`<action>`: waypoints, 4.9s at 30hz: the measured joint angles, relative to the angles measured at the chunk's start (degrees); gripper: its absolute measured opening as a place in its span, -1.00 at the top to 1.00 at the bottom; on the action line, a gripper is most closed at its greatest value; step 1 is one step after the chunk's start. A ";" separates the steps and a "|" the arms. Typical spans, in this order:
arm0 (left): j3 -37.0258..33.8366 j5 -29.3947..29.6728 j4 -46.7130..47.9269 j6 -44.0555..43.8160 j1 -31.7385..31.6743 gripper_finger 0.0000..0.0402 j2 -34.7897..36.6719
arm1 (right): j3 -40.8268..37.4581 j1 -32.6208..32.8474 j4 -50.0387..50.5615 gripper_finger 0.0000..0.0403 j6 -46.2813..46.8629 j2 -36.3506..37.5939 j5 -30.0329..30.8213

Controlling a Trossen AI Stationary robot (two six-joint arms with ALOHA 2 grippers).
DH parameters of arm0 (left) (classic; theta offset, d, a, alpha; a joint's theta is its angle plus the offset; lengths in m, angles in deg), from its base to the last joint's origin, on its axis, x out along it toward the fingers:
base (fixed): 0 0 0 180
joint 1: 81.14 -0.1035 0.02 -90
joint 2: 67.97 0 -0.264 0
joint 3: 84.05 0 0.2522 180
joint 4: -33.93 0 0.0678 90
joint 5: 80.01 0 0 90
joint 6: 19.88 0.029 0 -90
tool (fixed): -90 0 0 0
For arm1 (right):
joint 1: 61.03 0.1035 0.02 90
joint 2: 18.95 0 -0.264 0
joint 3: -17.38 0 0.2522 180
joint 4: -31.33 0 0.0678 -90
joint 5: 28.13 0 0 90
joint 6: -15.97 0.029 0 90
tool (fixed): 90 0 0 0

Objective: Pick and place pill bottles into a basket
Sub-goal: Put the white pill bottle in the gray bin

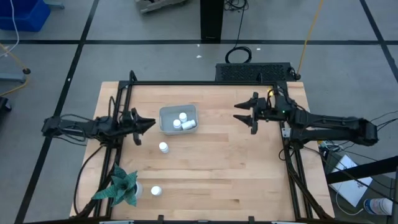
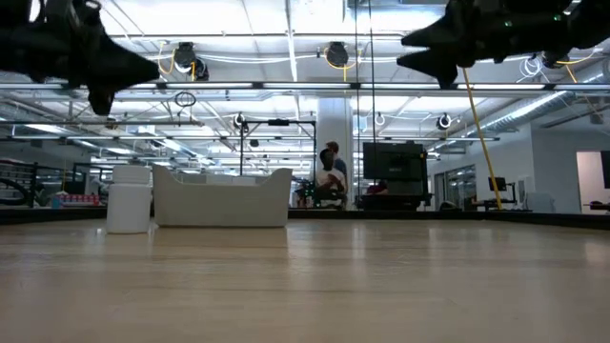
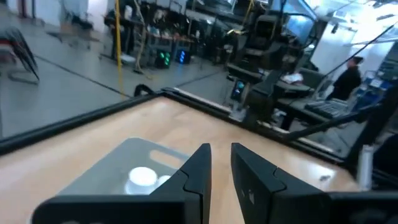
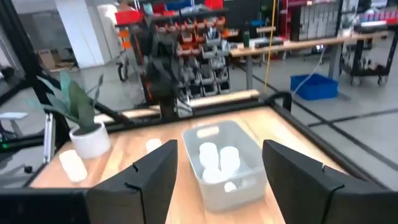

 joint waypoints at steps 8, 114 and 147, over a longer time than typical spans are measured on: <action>21.54 -8.59 13.60 10.47 0.02 0.67 -15.98 | -1.40 0.00 0.31 -0.16 -5.74 2.52 -1.77; 47.26 -19.47 53.47 2.00 -0.11 0.16 -78.26 | -1.40 0.00 9.40 -0.14 -5.11 11.96 2.73; 47.24 -3.00 48.92 12.83 -7.18 0.18 -45.68 | -1.40 -0.02 9.54 -0.14 -3.76 11.62 3.04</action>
